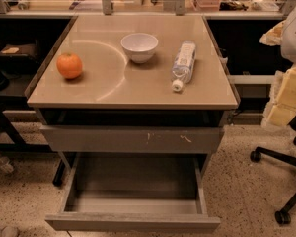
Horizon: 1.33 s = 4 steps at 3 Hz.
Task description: Close middle drawer
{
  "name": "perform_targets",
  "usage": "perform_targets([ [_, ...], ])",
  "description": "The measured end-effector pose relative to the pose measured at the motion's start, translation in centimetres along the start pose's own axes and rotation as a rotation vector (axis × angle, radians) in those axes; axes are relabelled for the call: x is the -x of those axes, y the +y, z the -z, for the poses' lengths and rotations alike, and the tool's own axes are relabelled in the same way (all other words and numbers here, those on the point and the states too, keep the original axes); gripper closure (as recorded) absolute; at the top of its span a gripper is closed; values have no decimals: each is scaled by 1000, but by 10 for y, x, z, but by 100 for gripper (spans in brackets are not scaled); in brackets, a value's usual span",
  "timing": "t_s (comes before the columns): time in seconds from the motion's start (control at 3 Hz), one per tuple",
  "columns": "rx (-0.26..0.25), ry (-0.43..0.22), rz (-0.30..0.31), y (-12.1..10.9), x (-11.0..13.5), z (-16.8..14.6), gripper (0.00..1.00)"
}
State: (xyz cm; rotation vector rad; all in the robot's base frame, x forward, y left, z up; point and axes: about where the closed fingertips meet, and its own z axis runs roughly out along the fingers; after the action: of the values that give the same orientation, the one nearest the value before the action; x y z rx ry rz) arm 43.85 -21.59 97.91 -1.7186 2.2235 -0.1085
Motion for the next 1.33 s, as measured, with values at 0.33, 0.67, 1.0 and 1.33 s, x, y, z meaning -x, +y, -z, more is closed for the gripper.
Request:
perform_targets([
  [0.33, 0, 0, 0, 0, 0, 0, 0],
  [0.67, 0, 0, 0, 0, 0, 0, 17],
  [1.0, 0, 0, 0, 0, 0, 0, 42],
  [1.33, 0, 0, 0, 0, 0, 0, 64],
])
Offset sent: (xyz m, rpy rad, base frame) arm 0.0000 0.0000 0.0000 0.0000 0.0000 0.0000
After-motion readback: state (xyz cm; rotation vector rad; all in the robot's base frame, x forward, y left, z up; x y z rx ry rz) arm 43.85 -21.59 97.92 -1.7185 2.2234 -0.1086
